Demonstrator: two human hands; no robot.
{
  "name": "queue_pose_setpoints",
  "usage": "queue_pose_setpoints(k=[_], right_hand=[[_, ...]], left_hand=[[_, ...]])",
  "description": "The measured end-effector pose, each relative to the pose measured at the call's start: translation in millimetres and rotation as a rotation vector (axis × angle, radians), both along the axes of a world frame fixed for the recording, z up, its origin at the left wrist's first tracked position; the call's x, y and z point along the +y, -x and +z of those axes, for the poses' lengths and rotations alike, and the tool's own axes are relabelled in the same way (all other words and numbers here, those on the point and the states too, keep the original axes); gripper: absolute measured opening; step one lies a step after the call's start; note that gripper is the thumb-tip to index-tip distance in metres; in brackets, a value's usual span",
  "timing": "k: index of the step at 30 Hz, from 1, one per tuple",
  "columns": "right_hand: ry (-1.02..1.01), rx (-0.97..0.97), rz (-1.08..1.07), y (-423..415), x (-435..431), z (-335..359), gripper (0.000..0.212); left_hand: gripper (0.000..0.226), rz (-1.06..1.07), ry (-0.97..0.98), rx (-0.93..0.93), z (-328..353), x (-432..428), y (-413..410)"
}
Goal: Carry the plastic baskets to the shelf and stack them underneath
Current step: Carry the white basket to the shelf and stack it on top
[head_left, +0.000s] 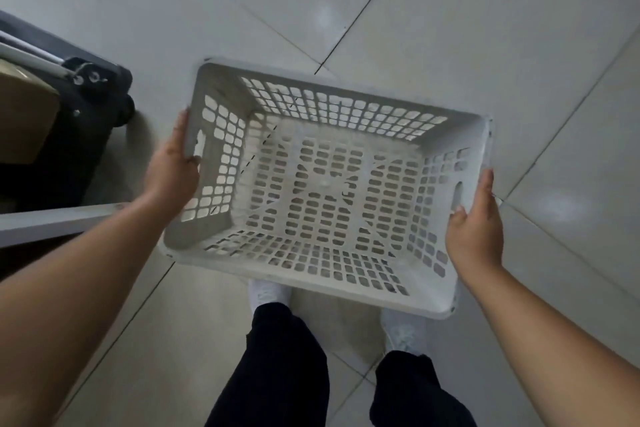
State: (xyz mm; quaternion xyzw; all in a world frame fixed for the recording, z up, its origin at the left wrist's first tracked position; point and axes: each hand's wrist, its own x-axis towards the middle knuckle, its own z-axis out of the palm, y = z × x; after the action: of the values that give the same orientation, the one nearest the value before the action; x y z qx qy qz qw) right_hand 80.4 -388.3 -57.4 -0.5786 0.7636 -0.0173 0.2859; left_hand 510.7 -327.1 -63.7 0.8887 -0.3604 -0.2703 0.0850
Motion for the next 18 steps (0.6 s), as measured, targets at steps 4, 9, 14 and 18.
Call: queue_pose_setpoints(k=[4, 9, 14, 18], right_hand=[[-0.013, 0.076, 0.149, -1, -9, 87, 0.070], [0.053, 0.071, 0.324, -11, -24, 223, 0.068], [0.149, 0.042, 0.473, -39, -40, 372, 0.065], [0.238, -0.040, 0.644, -66, -32, 481, 0.065]], left_hand=[[0.087, 0.096, 0.051, 0.078, 81, 36, 7], [0.085, 0.231, 0.062, 0.098, 226, 89, 18], [0.086, 0.373, 0.161, 0.008, 370, 157, 33], [0.085, 0.495, 0.219, -0.094, 471, 230, 55]])
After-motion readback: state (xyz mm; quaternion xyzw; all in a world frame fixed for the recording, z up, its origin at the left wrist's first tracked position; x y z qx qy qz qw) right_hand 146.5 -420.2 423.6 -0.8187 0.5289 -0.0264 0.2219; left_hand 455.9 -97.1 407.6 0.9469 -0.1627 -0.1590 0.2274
